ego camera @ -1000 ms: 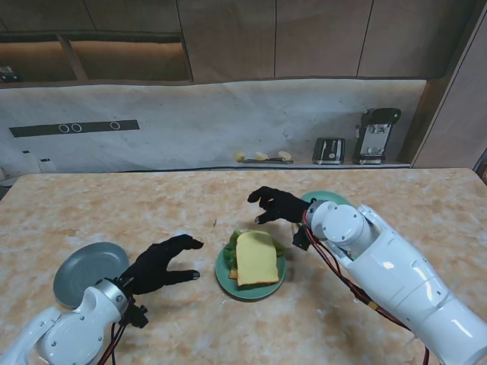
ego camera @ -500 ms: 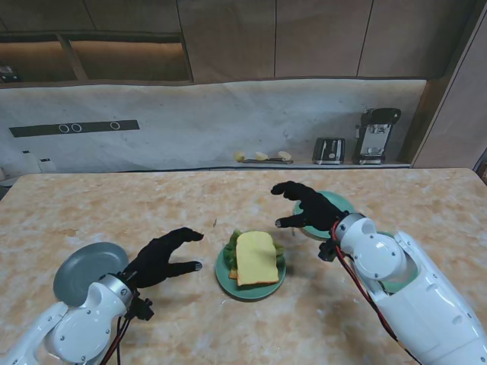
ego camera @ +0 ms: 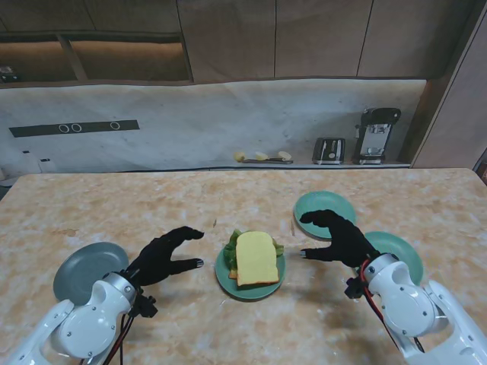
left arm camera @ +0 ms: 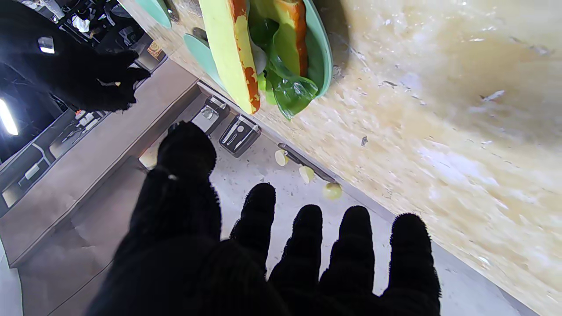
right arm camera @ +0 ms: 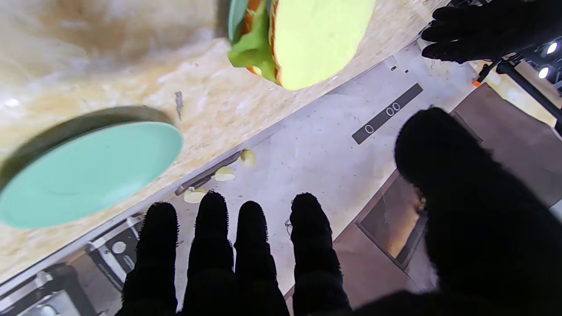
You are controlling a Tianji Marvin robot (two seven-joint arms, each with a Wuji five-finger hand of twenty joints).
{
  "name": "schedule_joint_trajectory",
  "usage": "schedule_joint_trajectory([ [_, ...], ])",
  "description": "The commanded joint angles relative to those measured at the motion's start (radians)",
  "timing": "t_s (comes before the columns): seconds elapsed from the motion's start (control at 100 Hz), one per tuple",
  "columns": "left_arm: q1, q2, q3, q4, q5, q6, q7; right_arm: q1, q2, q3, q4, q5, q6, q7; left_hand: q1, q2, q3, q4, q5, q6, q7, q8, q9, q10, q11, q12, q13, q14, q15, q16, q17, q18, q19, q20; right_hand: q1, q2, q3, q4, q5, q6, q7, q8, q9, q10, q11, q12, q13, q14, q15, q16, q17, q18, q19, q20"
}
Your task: Prepare sandwich (Bread, lettuce, and egg)
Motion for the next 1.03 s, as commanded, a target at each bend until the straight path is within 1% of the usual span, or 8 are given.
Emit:
schedule_joint_trajectory([
  [0.0, 0.011, -0.005, 0.003, -0.001, 0.001, 0.006, -0.007, -0.045, -0.003, 0.005, -0.007, -0.001, 0.008, -0.001, -0.007, 0.028, -0.018, -0.022, 0.011, -0.016, 0.009, 0.003, 0.012, -0.015, 0.001, 0.004, -0.002, -0.010, 0.017, 0.012, -0.007, -0.011, 0.011, -0.021, -0.032, 0.015, -0.025, 0.033, 0.006, 0.008, -0.011, 0.002, 0.018, -0.011, -0.005, -0.788, 0.009, -0.011, -0.012, 0.010, -0.017, 0.003, 0.009, 0.006],
  [0.18, 0.030, -0.007, 0.008, -0.010, 0.004, 0.008, 0.007, -0.112, -0.009, 0.033, -0.032, -0.021, 0.012, -0.039, -0.005, 0.025, -0.017, -0.022, 0.012, -0.015, 0.009, 0.002, 0.018, -0.018, -0.003, -0.003, 0.002, -0.009, 0.013, 0.007, -0.003, -0.011, 0.005, -0.027, -0.037, 0.015, -0.032, 0.046, 0.025, 0.017, -0.014, 0.001, 0.023, -0.015, -0.013, -0.791, 0.011, -0.016, -0.025, 0.004, -0.020, 0.003, 0.001, 0.000],
  [0.38, 0.059, -0.009, 0.010, -0.025, 0.011, -0.003, 0.024, -0.156, -0.015, 0.045, -0.045, -0.032, 0.012, -0.072, -0.003, 0.025, -0.017, -0.022, 0.011, -0.017, 0.012, 0.003, 0.020, -0.020, 0.002, -0.003, 0.005, -0.008, 0.014, 0.006, -0.004, -0.007, 0.004, -0.031, -0.033, 0.016, -0.033, 0.053, 0.039, 0.031, -0.017, 0.002, 0.036, -0.019, -0.011, -0.789, 0.017, -0.018, -0.026, 0.003, -0.023, 0.005, -0.003, -0.002],
  [0.53, 0.071, -0.009, 0.009, -0.032, 0.018, -0.005, 0.031, -0.171, -0.017, 0.048, -0.052, -0.033, 0.016, -0.081, -0.001, 0.025, -0.016, -0.022, 0.010, -0.016, 0.012, 0.003, 0.020, -0.021, 0.002, -0.002, 0.005, -0.008, 0.014, 0.006, -0.005, -0.007, 0.005, -0.031, -0.031, 0.021, -0.031, 0.055, 0.051, 0.037, -0.018, 0.003, 0.042, -0.020, -0.010, -0.788, 0.018, -0.019, -0.026, 0.003, -0.027, 0.005, -0.006, -0.003],
  [0.74, 0.070, -0.009, 0.012, -0.029, 0.018, -0.007, 0.031, -0.178, -0.017, 0.052, -0.056, -0.031, 0.017, -0.082, 0.002, 0.026, -0.016, -0.022, 0.012, -0.015, 0.013, 0.003, 0.023, -0.020, 0.004, -0.001, 0.006, -0.009, 0.015, 0.007, -0.005, -0.007, 0.007, -0.031, -0.041, 0.031, -0.031, 0.054, 0.053, 0.039, -0.022, 0.004, 0.048, -0.021, -0.011, -0.788, 0.012, -0.019, -0.030, 0.002, -0.038, 0.005, -0.015, -0.004],
  [1.02, 0.045, -0.008, 0.026, -0.011, 0.005, -0.007, 0.022, -0.175, -0.017, 0.059, -0.055, -0.031, 0.023, -0.076, 0.003, 0.027, -0.016, -0.022, 0.012, -0.015, 0.013, 0.003, 0.020, -0.019, 0.001, -0.002, 0.004, -0.008, 0.014, 0.007, -0.007, -0.007, 0.006, -0.030, -0.035, 0.036, -0.016, 0.053, 0.056, 0.039, -0.028, 0.004, 0.054, -0.024, -0.015, -0.787, 0.007, -0.021, -0.034, 0.000, -0.049, 0.008, -0.029, -0.005],
])
